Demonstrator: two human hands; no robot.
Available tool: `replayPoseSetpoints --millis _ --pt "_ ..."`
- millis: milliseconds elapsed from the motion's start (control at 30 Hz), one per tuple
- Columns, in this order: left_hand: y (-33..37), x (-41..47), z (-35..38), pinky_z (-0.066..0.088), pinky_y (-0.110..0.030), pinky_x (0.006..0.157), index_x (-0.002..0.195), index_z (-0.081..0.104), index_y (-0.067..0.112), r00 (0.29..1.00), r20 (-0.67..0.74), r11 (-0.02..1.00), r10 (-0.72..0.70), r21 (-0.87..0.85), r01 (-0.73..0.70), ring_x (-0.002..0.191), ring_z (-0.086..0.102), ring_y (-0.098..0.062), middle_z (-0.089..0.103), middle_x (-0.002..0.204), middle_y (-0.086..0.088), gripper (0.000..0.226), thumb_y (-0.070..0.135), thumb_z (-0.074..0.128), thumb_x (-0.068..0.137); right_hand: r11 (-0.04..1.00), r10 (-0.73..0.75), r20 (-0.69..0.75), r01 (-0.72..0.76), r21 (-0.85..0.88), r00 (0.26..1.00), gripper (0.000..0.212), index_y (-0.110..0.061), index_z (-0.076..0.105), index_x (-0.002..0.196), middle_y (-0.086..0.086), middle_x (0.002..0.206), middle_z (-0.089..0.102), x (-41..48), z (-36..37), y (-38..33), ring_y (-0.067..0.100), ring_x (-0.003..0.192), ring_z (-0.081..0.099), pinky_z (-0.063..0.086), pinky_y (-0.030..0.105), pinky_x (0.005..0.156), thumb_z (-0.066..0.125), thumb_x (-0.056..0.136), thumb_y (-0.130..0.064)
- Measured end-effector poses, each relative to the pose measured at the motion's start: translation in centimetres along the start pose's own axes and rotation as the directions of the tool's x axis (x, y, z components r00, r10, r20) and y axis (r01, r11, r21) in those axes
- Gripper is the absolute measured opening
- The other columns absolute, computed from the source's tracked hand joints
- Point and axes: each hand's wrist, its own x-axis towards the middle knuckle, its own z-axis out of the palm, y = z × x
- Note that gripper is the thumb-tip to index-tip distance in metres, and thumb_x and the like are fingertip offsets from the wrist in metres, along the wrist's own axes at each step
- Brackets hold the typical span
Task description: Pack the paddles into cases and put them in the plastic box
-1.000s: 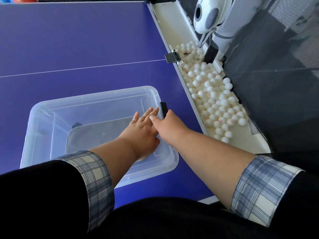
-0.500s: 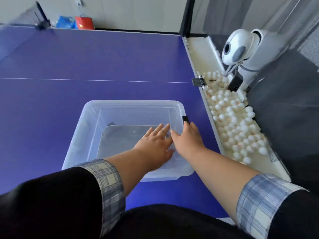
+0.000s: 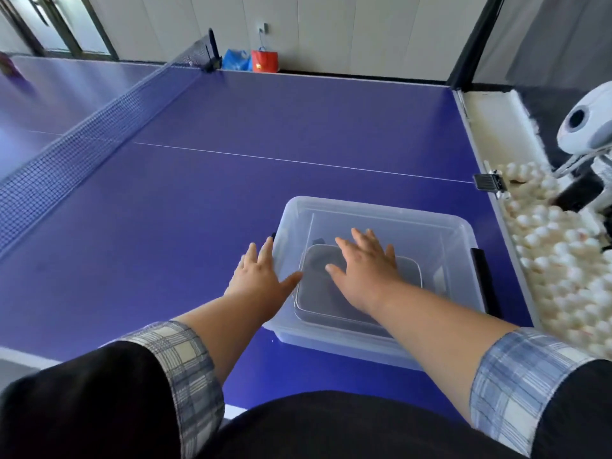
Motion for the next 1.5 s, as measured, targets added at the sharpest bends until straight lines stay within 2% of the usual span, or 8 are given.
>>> replayPoseSetpoints --millis 167,300,400,800,967,1233,1333,1500 --pt "-1.7 2.7 -0.8 0.042 -0.041 0.086 0.154 0.001 0.032 0.93 0.316 0.816 -0.189 -0.476 0.327 0.123 0.05 -0.029 0.041 0.149 -0.002 0.109 0.063 0.069 0.074 0.999 0.025 0.038 -0.024 -0.034 0.999 0.073 -0.038 0.014 0.158 0.0 0.169 0.002 3.0 1.6 -3.9 0.027 0.155 -0.008 0.0 0.059 0.12 0.027 0.094 -0.07" --pt "-2.8 4.4 -1.4 0.045 -0.025 0.062 0.136 0.043 0.028 0.956 0.285 0.826 -0.066 -0.522 0.212 0.085 0.06 -0.007 0.061 0.106 0.018 0.08 0.057 0.075 0.067 0.989 0.057 -0.008 -0.057 -0.138 0.998 0.078 -0.04 0.004 0.158 -0.001 0.169 -0.001 3.0 3.4 -4.2 0.026 0.155 -0.008 -0.002 0.058 0.121 0.005 0.089 -0.075" --pt "-1.9 5.3 -1.8 0.045 -0.024 0.053 0.113 0.051 0.026 0.966 0.26 0.835 -0.008 -0.529 0.15 0.075 0.062 -0.006 0.061 0.092 0.012 0.054 0.046 0.074 0.069 0.987 0.07 -0.025 -0.072 -0.141 0.997 0.088 -0.041 0.004 0.157 -0.003 0.169 -0.001 3.0 3.7 -4.2 0.024 0.155 -0.006 -0.001 0.057 0.121 -0.008 0.079 -0.078" --pt "0.2 6.9 -1.2 0.042 -0.026 0.054 0.125 0.037 0.028 0.961 0.273 0.809 0.051 -0.575 0.12 0.075 0.057 -0.006 0.056 0.097 0.016 0.054 0.032 0.07 0.082 0.962 0.186 -0.016 -0.186 -0.2 0.982 0.075 -0.042 -0.013 0.155 0.001 0.169 -0.012 3.4 4.3 -4.2 0.033 0.154 -0.011 -0.001 0.064 0.119 -0.011 0.086 -0.07" --pt "1.6 6.7 -1.3 0.055 -0.047 0.081 0.141 0.025 0.026 0.958 0.287 0.871 0.013 -0.473 0.13 0.092 0.064 -0.028 0.056 0.124 0.001 0.065 0.025 0.06 0.086 0.962 0.202 0.017 -0.195 -0.19 0.979 0.065 -0.042 -0.011 0.156 0.001 0.169 -0.013 3.6 4.0 -4.5 0.033 0.154 -0.013 -0.003 0.064 0.119 -0.004 0.094 -0.06" --pt "1.9 6.6 -2.0 0.053 -0.045 0.086 0.152 0.014 0.023 0.957 0.29 0.9 0.006 -0.418 0.121 0.111 0.058 -0.031 0.045 0.141 -0.005 0.08 0.028 0.064 0.089 0.972 0.199 0.035 -0.192 -0.135 0.979 0.061 -0.043 -0.004 0.157 -0.001 0.169 -0.01 3.7 3.3 -4.3 0.03 0.154 -0.012 -0.003 0.063 0.119 0.01 0.099 -0.061" --pt "1.9 5.6 -2.8 0.047 -0.047 0.097 0.155 0.0 0.023 0.966 0.253 0.968 0.043 -0.25 0.022 0.127 0.047 -0.034 0.026 0.154 -0.006 0.096 0.036 0.067 0.088 0.985 0.17 0.059 -0.17 -0.016 0.984 0.067 -0.041 0.008 0.158 -0.002 0.169 -0.003 3.1 2.0 -3.7 0.024 0.155 -0.008 -0.002 0.058 0.122 0.027 0.098 -0.064" --pt "2.2 2.8 -4.2 0.038 -0.047 0.103 0.149 0.026 0.022 0.962 0.088 0.966 0.257 0.014 -0.26 0.141 0.023 -0.03 0.017 0.158 -0.004 0.077 0.058 0.056 0.088 0.983 0.146 -0.006 -0.145 0.116 0.989 0.068 -0.033 0.024 0.157 0.001 0.168 0.015 -0.7 -1.5 -1.0 0.021 0.155 0.006 0.014 0.051 0.122 0.045 0.097 -0.058"
